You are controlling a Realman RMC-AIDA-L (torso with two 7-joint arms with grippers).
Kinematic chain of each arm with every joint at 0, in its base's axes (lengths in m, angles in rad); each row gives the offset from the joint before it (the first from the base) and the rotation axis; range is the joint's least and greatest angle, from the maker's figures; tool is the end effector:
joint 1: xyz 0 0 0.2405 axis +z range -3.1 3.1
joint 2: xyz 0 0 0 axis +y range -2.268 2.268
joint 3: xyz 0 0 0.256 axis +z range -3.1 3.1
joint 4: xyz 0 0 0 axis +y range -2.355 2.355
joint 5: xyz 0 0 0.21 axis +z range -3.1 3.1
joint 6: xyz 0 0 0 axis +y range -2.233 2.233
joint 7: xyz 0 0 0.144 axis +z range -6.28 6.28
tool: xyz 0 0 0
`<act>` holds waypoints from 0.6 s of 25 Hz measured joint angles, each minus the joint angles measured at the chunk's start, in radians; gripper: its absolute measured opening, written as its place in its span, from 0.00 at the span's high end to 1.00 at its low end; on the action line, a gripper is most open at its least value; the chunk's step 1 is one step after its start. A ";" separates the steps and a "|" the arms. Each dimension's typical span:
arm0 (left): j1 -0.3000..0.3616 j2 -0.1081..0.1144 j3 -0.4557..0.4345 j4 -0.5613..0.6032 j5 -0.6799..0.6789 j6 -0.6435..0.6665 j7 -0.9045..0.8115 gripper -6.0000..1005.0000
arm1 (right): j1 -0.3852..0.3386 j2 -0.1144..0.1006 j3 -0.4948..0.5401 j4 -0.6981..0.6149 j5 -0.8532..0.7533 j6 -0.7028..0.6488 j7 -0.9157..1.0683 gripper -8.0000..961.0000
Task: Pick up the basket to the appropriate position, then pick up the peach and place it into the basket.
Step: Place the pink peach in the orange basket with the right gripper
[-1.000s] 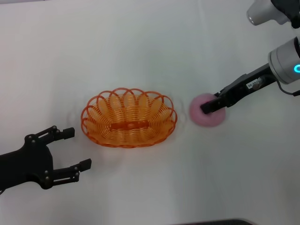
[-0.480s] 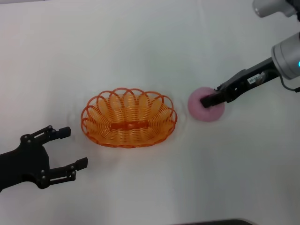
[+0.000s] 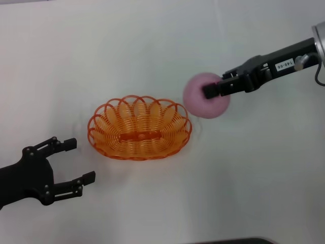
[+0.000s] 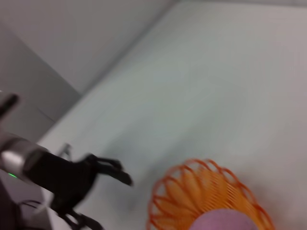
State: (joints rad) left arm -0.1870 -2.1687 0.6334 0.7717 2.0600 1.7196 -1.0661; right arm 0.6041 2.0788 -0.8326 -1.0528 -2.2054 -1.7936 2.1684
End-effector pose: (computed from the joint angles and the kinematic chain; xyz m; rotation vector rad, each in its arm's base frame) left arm -0.3237 0.2147 -0.0118 -2.6956 -0.5344 -0.6761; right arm 0.2057 0.3365 0.0316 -2.8752 1.1889 0.3124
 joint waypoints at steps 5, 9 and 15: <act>-0.006 0.000 -0.001 -0.010 0.000 0.005 -0.001 0.12 | 0.008 0.011 -0.031 0.031 0.080 0.011 -0.003 0.65; -0.009 0.001 -0.002 -0.011 -0.005 0.010 -0.001 0.12 | 0.023 0.012 -0.093 0.104 0.097 0.111 -0.006 0.64; -0.009 0.001 -0.004 -0.011 -0.012 0.010 -0.002 0.12 | 0.060 0.012 -0.145 0.211 0.098 0.224 -0.041 0.62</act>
State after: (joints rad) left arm -0.1964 -2.1675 0.6289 0.7608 2.0480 1.7301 -1.0677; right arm 0.6638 2.0908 -0.9774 -0.8422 -2.1074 -1.5697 2.1272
